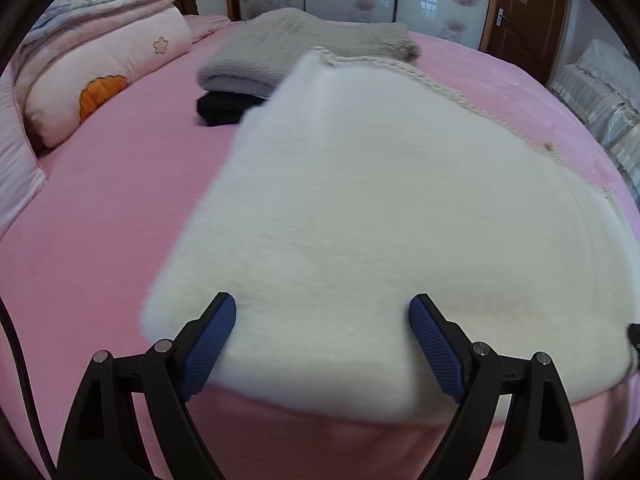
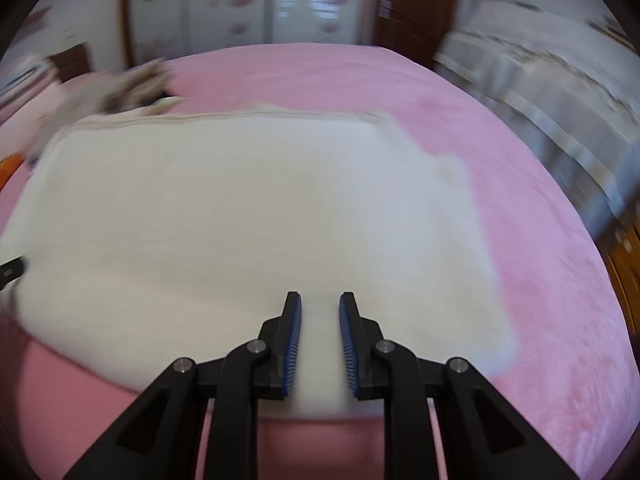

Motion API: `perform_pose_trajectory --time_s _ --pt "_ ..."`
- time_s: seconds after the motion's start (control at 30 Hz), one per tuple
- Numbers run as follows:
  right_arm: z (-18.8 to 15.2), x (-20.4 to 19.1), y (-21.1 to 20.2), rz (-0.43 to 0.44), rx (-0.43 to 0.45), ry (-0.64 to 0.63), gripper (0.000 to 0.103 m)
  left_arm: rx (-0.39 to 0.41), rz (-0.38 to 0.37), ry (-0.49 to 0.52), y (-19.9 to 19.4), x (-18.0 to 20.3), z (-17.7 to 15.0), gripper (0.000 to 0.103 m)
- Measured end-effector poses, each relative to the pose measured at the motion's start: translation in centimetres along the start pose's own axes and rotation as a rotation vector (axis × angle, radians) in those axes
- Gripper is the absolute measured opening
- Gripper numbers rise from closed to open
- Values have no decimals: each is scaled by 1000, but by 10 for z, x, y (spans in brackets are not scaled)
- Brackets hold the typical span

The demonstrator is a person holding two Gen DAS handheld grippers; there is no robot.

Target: Fold large clothes

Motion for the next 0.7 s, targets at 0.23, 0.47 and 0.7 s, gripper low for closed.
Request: perform_pose_trajectory --time_s 0.23,0.47,0.7 --pt "-9 51 8 27 -4 100 6 29 34 39 6 -11 0 88" --pt "-10 39 8 -57 2 110 10 8 49 33 5 -8 0 88" --pt "-9 50 9 32 -57 216 14 -69 42 28 0 -8 -1 88"
Point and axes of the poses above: each gripper's, at about its wrist camera, not at the fingertips, and y roughly the way its jaws point, x to its right, z to its top, the point moved 6 cm from there along y, roughly the way its jaws point, and after that the axes turned 12 degrees about -x, right-handed, at the moved point
